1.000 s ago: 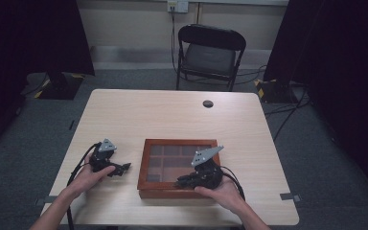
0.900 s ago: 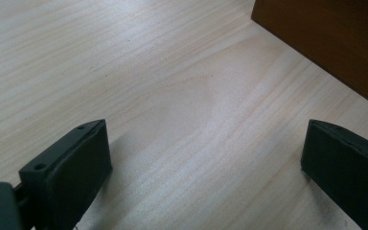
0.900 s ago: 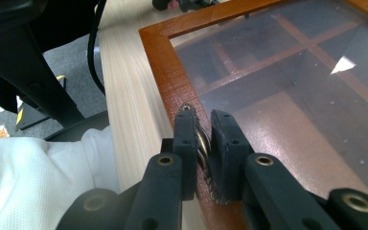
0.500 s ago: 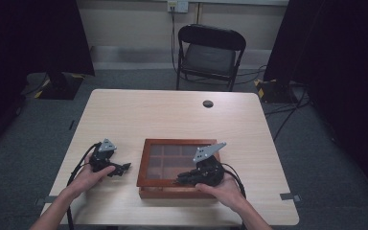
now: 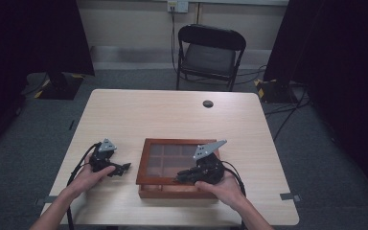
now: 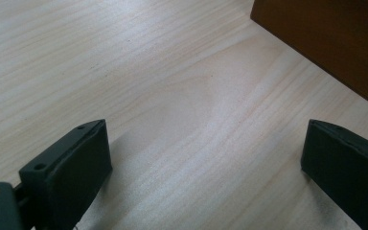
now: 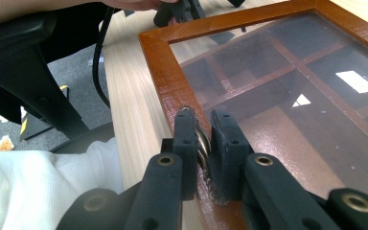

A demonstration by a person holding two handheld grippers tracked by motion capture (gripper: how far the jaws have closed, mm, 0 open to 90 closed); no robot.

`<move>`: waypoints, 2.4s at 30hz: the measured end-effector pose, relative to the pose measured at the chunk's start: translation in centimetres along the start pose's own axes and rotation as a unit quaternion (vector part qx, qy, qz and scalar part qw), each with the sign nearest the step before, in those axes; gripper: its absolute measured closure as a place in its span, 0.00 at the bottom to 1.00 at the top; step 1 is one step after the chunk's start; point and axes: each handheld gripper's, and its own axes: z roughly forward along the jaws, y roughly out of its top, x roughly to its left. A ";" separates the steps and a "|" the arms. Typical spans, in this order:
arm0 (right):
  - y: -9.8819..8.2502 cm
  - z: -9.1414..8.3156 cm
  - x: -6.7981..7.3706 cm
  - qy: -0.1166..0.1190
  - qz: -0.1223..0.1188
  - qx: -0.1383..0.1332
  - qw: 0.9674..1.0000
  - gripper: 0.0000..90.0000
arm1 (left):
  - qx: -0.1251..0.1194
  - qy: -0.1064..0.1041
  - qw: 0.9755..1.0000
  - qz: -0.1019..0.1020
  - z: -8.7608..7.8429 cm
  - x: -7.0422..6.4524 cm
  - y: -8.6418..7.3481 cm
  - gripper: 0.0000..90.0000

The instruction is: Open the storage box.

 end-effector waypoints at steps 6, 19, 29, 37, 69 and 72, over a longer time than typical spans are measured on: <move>0.3 -0.2 0.0 0.000 0.000 -0.005 1.000 0.91 | 0.000 0.000 1.000 0.000 0.0 0.0 0.0 0.03; 1.1 -1.0 -0.1 -0.002 0.005 -0.020 1.000 0.91 | 0.000 0.000 1.000 0.000 0.0 0.0 0.0 0.03; 1.6 -1.4 -0.1 -0.005 0.004 -0.024 1.000 0.91 | 0.000 0.000 1.000 0.000 0.0 0.0 0.0 0.03; 1.9 -1.6 -0.2 -0.005 0.009 -0.028 1.000 0.91 | 0.000 0.000 1.000 0.000 0.0 0.0 0.0 0.03; 3.7 -2.9 -0.6 -0.018 0.012 -0.049 0.999 0.91 | 0.000 0.000 1.000 0.000 0.0 0.0 0.0 0.03; 4.0 -3.0 -0.6 -0.021 0.014 -0.050 0.998 0.91 | 0.000 0.000 1.000 0.000 0.0 0.0 0.0 0.03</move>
